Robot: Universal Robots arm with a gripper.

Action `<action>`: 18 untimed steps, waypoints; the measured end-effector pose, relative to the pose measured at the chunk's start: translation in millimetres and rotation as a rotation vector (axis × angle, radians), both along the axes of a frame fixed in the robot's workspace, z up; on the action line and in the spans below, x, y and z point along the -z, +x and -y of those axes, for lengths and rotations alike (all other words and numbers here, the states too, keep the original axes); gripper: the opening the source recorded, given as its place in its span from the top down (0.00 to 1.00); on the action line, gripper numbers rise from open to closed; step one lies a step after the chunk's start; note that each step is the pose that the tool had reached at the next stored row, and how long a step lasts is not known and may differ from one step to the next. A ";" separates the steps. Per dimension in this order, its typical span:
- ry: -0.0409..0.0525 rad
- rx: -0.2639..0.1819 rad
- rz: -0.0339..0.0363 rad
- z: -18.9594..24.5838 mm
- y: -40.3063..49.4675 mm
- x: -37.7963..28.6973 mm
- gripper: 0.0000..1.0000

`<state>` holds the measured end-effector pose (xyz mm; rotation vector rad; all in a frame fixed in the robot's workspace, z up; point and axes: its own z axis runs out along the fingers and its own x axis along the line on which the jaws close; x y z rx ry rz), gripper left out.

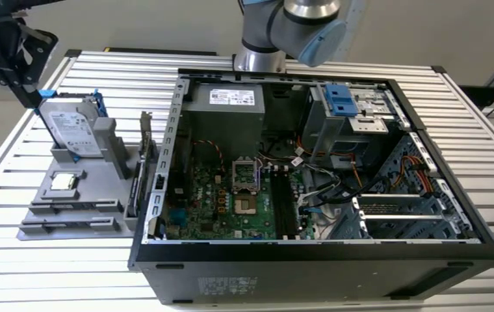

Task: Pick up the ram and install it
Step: 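Reach for the ram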

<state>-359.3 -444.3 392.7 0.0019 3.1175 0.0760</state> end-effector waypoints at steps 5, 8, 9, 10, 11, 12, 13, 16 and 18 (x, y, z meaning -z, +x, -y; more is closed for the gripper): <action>0.0001 -0.001 0.0001 5.6 0.0 0.0 1.00; 0.0000 -0.001 0.0000 9.0 0.0 0.0 1.00; 0.0001 -0.002 0.0002 10.0 0.0 0.1 1.00; 0.0001 -0.002 0.0001 11.1 0.0 0.1 1.00; 0.0000 -0.002 0.0000 12.2 0.0 0.0 1.00; 0.0001 -0.002 0.0001 13.2 0.0 0.0 1.00; 0.0001 -0.002 0.0001 14.3 0.0 0.0 1.00; 0.0000 -0.003 0.0000 17.6 0.0 0.0 1.00; 0.0000 -0.003 0.0001 19.7 0.0 0.0 1.00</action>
